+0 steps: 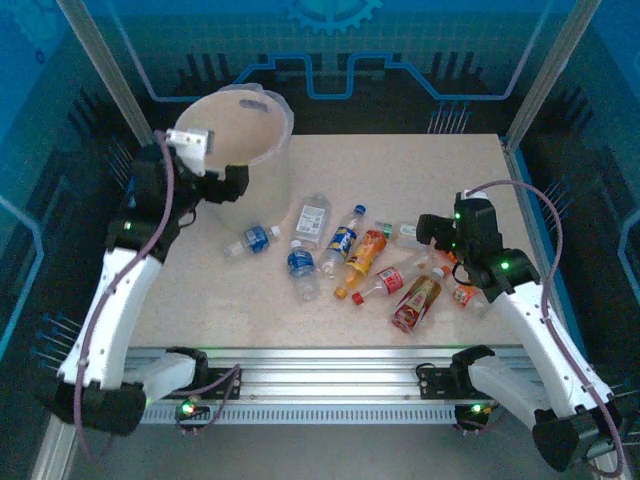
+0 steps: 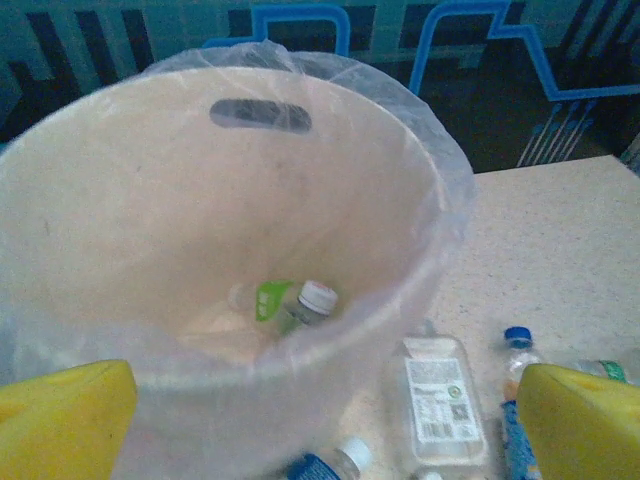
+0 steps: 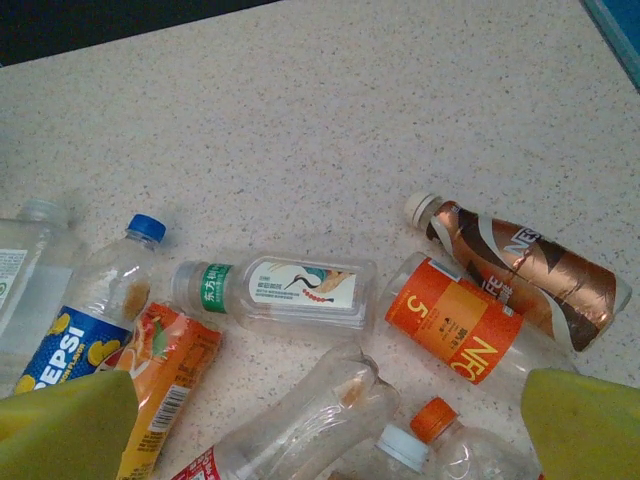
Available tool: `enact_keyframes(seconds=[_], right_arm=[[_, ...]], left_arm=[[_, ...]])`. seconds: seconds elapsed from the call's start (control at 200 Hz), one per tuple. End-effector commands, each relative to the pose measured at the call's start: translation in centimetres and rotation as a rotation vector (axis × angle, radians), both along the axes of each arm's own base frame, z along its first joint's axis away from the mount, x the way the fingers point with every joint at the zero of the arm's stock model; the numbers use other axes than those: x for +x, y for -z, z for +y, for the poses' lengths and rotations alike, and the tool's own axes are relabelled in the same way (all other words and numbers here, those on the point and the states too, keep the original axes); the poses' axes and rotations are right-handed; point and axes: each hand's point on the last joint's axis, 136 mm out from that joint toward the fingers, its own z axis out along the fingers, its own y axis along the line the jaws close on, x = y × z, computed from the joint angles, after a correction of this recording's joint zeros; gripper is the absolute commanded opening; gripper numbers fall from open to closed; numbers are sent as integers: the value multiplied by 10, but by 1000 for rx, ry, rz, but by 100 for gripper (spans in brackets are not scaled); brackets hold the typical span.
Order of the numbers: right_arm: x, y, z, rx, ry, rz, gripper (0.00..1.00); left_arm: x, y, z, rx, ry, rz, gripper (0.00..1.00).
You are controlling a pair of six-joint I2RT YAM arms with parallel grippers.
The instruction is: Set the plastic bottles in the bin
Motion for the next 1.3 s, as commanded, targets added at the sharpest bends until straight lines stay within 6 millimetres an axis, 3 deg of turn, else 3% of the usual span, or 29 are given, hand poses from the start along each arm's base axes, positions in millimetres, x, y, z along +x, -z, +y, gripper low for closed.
enact_keyframes(seconds=[0.0,0.2,0.36,0.755,0.895,1.296], right_arm=[[1,-1,-4,-4,15,-29,100],[-2,5,-6,-12,22,-18,100],[-3,4,-7,-6,31,-28,100],[-6,3,-11,-1,57,-36,100],[-5,4,-13,-8,65,-34,100],[-1,11,-12,-15,69,-8,100]], left_arm=[[-24,9,-11,-126,32,0,99],[-63,77,-17,-158,49,178,99],[-75,131,-11,-117,-1,286,99],[-51,227,18,125,-122,416,99],[-37,241,16,223,-85,394,99],[-12,248,2,402,70,302,99]])
